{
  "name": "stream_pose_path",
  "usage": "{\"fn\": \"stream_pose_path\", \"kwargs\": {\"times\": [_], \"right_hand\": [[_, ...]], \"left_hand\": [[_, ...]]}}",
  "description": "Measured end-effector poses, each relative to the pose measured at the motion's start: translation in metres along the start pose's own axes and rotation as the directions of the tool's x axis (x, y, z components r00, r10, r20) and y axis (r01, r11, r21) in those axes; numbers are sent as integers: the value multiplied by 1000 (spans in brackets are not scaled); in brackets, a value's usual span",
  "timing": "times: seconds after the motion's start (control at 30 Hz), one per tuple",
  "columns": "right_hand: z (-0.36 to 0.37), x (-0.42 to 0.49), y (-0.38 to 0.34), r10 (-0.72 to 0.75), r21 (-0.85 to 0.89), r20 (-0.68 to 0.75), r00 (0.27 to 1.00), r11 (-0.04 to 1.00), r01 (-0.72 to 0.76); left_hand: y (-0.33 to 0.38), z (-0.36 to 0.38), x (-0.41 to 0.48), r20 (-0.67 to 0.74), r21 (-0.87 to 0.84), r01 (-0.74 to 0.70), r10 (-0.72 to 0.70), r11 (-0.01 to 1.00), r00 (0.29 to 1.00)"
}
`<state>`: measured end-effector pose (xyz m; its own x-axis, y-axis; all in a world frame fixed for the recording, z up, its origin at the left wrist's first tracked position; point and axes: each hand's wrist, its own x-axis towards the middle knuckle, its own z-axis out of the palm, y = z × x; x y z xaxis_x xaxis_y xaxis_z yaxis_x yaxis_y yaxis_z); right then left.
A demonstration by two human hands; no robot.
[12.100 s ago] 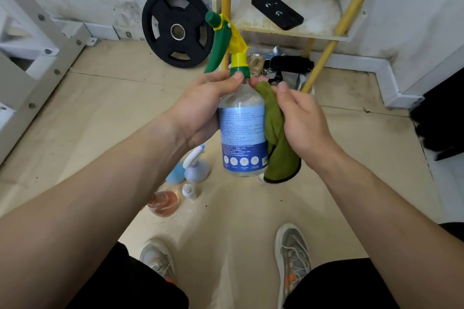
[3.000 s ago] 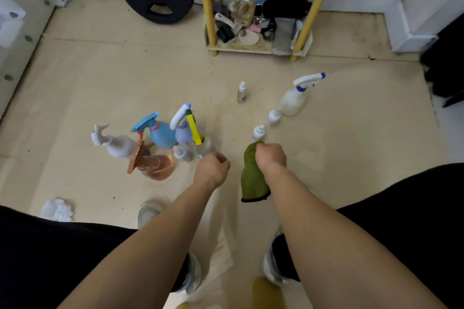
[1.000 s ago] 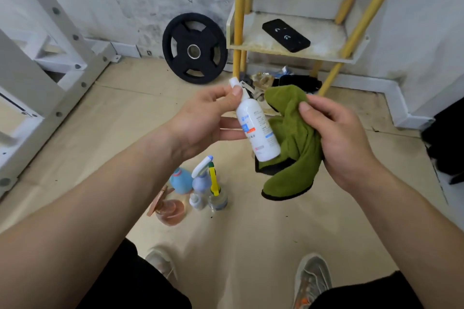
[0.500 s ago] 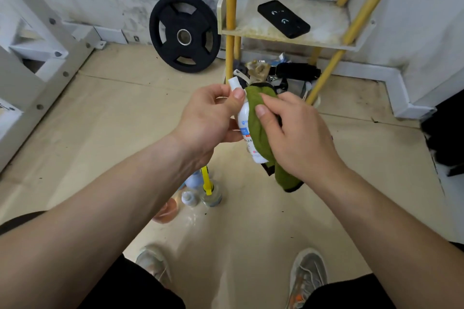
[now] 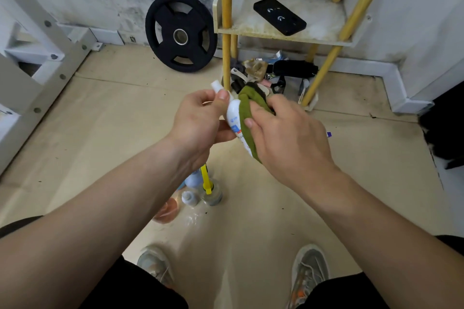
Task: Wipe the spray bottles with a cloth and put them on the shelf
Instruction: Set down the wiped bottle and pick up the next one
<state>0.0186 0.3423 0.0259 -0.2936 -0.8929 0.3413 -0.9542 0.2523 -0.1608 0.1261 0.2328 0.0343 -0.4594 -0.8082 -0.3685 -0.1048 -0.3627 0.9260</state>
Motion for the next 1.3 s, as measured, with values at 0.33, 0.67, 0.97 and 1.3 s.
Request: {"fn": "stream_pose_path", "kwargs": {"times": [0.33,0.67,0.97,1.3], "right_hand": [[-1,17,24,216,496,353,910,781,-378],[2,2,12,38,158,-36,999,987,-32],[0,13,23,146,608,63,987,779,-154],[-2,15,27,132,690,87,987,707,-155]], "left_hand": [[4,1,0,94,89,-162,154,983,984],[-6,0,2,103,21,-48,46,999,994],[0,-2,0,260,20,2,-8,1000,966],[-2,1,-1,307,76,-39,13,996,952]]}}
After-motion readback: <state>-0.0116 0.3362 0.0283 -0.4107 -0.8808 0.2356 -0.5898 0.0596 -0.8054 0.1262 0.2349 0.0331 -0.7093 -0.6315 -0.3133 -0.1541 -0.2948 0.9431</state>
